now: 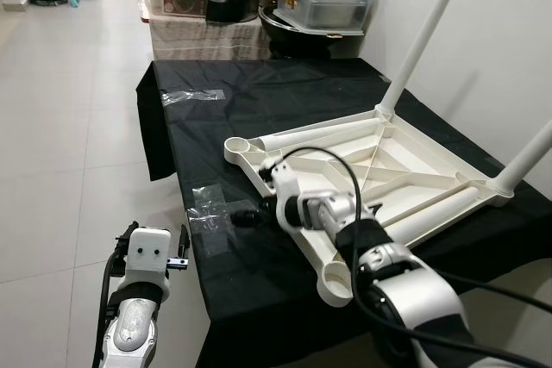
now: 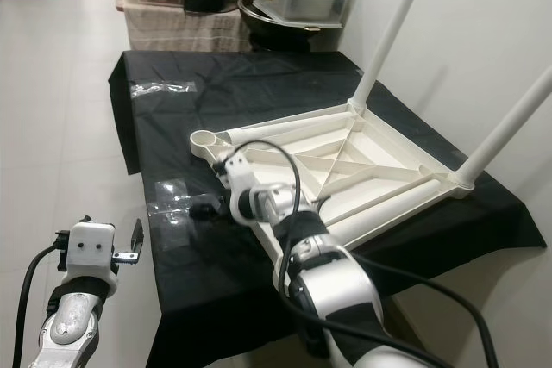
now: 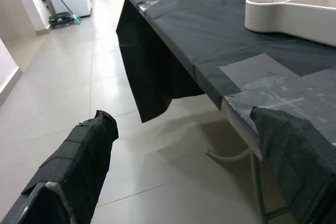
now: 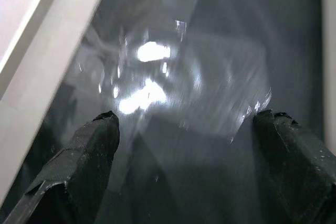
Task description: Building children table
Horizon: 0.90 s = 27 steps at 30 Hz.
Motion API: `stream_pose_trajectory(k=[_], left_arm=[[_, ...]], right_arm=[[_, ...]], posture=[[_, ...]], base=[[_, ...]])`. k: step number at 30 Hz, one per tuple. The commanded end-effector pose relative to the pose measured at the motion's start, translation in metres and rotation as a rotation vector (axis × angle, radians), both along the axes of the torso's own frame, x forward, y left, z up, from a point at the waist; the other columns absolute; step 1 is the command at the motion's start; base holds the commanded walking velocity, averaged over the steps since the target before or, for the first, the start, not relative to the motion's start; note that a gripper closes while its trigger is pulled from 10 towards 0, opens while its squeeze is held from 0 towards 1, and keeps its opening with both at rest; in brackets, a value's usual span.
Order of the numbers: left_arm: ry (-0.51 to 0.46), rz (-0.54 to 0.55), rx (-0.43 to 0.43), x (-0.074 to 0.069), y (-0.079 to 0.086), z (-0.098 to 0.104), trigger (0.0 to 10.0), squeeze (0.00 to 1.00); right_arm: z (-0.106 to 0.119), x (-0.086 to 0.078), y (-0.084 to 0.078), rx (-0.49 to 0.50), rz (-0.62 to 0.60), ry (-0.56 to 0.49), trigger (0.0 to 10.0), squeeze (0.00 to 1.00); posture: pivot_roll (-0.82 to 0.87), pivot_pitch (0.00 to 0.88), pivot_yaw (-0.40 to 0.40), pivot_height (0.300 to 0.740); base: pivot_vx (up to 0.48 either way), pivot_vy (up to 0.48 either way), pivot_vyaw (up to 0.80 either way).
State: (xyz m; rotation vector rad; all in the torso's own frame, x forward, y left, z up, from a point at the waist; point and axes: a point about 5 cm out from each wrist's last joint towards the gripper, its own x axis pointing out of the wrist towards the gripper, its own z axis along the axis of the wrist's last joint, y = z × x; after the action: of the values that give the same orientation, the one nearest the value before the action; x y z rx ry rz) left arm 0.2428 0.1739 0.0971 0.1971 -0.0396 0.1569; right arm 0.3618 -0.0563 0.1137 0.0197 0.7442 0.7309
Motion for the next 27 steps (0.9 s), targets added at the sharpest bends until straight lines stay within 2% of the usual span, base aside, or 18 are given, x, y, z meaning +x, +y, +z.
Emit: stream_pose_trajectory(k=[1,7,8,9,12,13,16,18,20,22,26,27], left_arm=[[0.025,-0.001,0.007,0.000,-0.001,-0.004,10.0,0.00],[0.027,-0.006,0.012,0.001,-0.002,-0.005,10.0,0.00],[0.028,-0.006,0.014,0.002,-0.002,-0.005,10.0,0.00],[0.029,-0.007,0.015,0.002,-0.002,-0.005,10.0,0.00],[0.030,-0.007,0.016,0.002,-0.002,-0.005,10.0,0.00],[0.031,-0.007,0.018,0.002,-0.001,-0.005,10.0,0.00],[0.032,-0.007,0.019,0.002,-0.001,-0.005,10.0,0.00],[0.035,-0.011,0.022,0.002,-0.001,-0.006,10.0,0.00],[0.035,-0.011,0.022,0.002,-0.001,-0.006,10.0,0.00],[0.037,-0.011,0.025,0.003,-0.001,-0.006,10.0,0.00],[0.037,-0.010,0.026,0.003,-0.001,-0.006,10.0,0.00],[0.039,-0.009,0.028,0.003,-0.001,-0.007,10.0,0.00]], right_arm=[[-0.012,-0.002,-0.017,-0.056,-0.063,0.046,10.0,0.00],[-0.022,-0.006,-0.028,-0.094,-0.082,0.063,10.0,0.00],[-0.025,-0.008,-0.030,-0.108,-0.077,0.063,6.9,0.00],[-0.029,-0.011,-0.032,-0.116,-0.072,0.066,2.9,0.00],[-0.031,-0.012,-0.033,-0.122,-0.069,0.068,2.9,0.00],[-0.034,-0.015,-0.034,-0.121,-0.056,0.070,0.0,0.00],[-0.036,-0.017,-0.035,-0.118,-0.050,0.071,0.0,0.00],[-0.036,-0.020,-0.033,-0.099,0.013,0.007,0.0,0.00],[-0.036,-0.020,-0.033,-0.099,0.013,0.007,0.0,0.00],[-0.032,-0.022,-0.031,-0.086,0.082,-0.068,0.0,0.00],[-0.030,-0.023,-0.030,-0.086,0.107,-0.095,0.0,0.00],[-0.029,-0.026,-0.031,-0.100,0.181,-0.166,0.0,0.00]], posture=[[0.05,0.000,-0.156,0.740],[0.04,0.000,-0.151,0.740],[0.04,0.000,-0.150,0.740],[0.04,0.000,-0.149,0.740],[0.04,0.000,-0.149,0.740],[0.04,0.000,-0.146,0.740],[0.04,0.000,-0.146,0.740],[0.04,0.000,-0.143,0.740],[0.04,0.000,-0.143,0.740],[0.04,0.000,-0.143,0.740],[0.04,0.000,-0.143,0.740],[0.04,0.000,-0.143,0.740]], base=[[0.000,0.000,0.00],[0.000,0.000,0.00],[0.000,0.000,0.00],[0.000,0.000,0.00],[0.000,0.000,0.00],[0.000,0.000,0.00],[0.000,0.000,0.00],[0.000,0.000,0.00],[0.000,0.000,0.00],[0.000,0.000,0.00],[0.000,0.000,0.00],[0.000,0.000,0.00]])
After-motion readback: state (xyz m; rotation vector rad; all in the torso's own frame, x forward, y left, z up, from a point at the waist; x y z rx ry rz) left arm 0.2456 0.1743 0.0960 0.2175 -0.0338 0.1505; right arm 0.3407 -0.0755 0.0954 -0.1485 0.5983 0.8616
